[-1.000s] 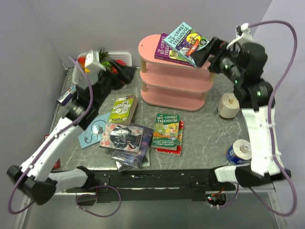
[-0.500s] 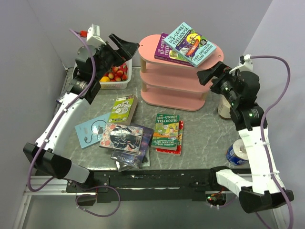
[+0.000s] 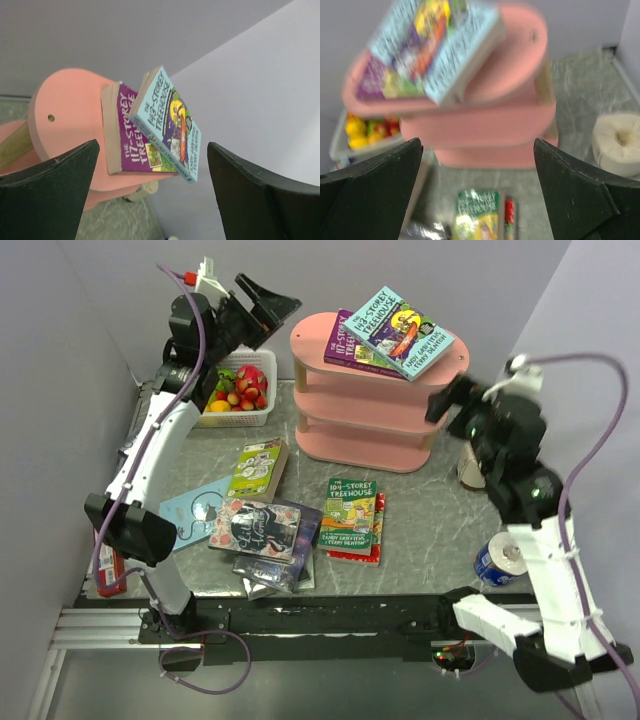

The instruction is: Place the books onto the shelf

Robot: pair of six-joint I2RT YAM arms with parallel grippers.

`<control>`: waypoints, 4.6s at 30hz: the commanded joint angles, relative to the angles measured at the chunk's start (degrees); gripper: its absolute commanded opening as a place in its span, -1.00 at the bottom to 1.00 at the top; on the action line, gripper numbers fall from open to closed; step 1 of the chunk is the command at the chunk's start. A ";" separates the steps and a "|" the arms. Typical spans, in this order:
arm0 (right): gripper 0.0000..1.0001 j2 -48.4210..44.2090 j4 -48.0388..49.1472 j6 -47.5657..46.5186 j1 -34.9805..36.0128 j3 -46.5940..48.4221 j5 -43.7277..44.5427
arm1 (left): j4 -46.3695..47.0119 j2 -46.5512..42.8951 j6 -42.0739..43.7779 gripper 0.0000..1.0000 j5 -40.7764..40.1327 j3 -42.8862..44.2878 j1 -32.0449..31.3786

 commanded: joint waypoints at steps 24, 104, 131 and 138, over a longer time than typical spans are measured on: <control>0.56 4.23 18.76 24.48 -10.01 -8.17 -24.42 | 17.85 10.19 5.38 0.22 7.21 2.89 -4.11; -1.00 24.45 23.26 29.15 -22.95 6.84 -59.16 | 25.67 0.61 2.75 0.35 9.93 -16.18 1.08; 0.03 32.28 8.93 23.97 -24.18 19.50 -60.32 | 24.70 0.61 3.36 0.36 10.02 -16.27 1.17; 0.57 27.63 7.08 22.65 -24.18 20.56 -52.67 | 22.25 1.31 4.15 0.37 8.00 -12.67 1.25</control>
